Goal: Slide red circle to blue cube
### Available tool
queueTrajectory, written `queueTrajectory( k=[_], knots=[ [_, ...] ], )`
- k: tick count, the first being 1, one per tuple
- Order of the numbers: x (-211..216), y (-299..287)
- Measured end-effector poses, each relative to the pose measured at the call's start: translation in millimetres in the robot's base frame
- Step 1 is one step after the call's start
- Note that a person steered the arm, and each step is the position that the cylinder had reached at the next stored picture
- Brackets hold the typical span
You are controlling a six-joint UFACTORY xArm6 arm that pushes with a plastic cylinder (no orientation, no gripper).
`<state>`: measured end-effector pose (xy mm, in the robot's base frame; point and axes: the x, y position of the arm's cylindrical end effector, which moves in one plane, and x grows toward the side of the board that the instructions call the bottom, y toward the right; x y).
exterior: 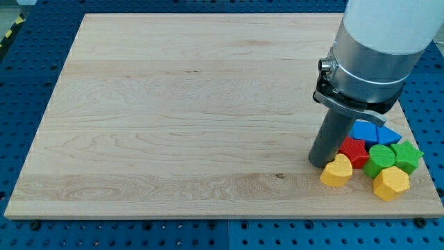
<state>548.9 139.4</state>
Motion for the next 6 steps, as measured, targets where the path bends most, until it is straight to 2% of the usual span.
queueTrajectory(
  k=[1,2,3,5,6],
  knots=[
    [-34.6,-10.5],
    [-99.9,-11.3],
    [-147.8,19.9],
    [-160.9,134.2],
    [-160.6,145.6]
  ],
)
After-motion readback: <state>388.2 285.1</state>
